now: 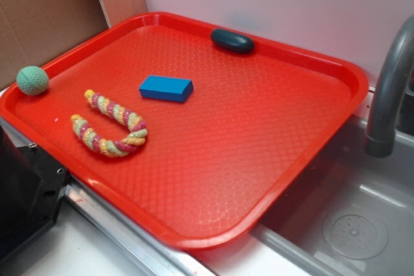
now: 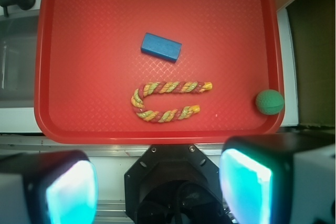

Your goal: Grab the multicolored rope.

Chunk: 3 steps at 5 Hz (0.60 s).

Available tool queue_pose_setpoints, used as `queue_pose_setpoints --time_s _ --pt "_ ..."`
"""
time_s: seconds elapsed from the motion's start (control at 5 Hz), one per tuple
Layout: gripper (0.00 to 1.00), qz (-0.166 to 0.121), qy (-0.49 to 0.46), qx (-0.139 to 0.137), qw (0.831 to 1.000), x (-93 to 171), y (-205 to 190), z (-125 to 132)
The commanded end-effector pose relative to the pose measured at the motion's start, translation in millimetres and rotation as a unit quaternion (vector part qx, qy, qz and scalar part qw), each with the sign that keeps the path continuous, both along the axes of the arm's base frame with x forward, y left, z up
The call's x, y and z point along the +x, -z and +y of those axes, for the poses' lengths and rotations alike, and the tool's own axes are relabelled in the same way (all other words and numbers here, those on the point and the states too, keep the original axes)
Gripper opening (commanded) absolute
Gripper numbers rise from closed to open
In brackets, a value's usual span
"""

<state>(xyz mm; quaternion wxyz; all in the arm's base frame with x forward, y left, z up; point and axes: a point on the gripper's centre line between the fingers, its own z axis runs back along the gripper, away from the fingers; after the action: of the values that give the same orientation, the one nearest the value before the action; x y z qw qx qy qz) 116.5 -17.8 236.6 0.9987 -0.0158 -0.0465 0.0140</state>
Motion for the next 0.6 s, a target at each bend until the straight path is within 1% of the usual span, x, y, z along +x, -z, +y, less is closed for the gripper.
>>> queue_pose_setpoints --time_s 0.0,0.2,0.4 --pt "1.0 0.0 0.0 0.0 1.0 0 0 0" --pt "1.0 -0.003 0.011 -0.019 1.0 5 50 -11" --pt "1.0 -0.01 0.023 -0.043 0.999 13 86 -30"
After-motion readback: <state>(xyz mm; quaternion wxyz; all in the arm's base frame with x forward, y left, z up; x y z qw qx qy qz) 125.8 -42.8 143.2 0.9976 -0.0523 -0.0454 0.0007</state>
